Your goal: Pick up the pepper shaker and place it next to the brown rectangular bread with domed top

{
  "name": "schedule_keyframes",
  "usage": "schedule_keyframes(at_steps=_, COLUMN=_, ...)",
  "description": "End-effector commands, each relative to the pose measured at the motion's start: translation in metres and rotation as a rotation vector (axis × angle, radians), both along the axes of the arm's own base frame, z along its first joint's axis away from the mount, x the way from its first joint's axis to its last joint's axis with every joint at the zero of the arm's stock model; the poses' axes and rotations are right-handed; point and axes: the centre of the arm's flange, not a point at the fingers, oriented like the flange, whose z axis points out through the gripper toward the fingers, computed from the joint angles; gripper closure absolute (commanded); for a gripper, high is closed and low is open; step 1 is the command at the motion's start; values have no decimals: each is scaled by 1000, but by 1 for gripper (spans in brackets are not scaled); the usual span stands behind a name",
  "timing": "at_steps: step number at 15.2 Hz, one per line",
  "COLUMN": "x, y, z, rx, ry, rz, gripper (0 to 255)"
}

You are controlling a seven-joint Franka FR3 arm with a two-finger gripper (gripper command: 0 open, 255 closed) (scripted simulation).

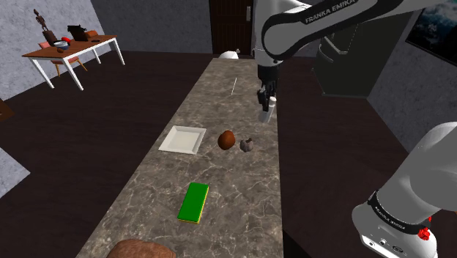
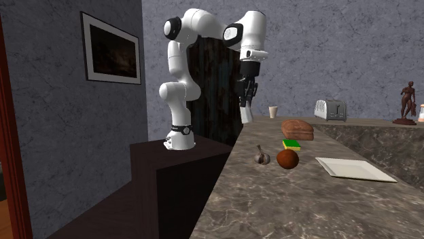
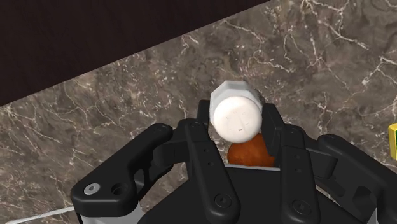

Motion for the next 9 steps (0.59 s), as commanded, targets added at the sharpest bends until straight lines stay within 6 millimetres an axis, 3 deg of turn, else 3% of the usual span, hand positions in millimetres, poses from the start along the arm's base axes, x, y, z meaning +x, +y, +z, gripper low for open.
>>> schedule_keyframes(at_steps=1, x=0, y=-1, z=10, rx=0, ry=0, rz=0, gripper=255)
schedule_keyframes(at_steps=9, x=-35, y=98, z=10, rx=0, ry=0, rz=0, gripper=255)
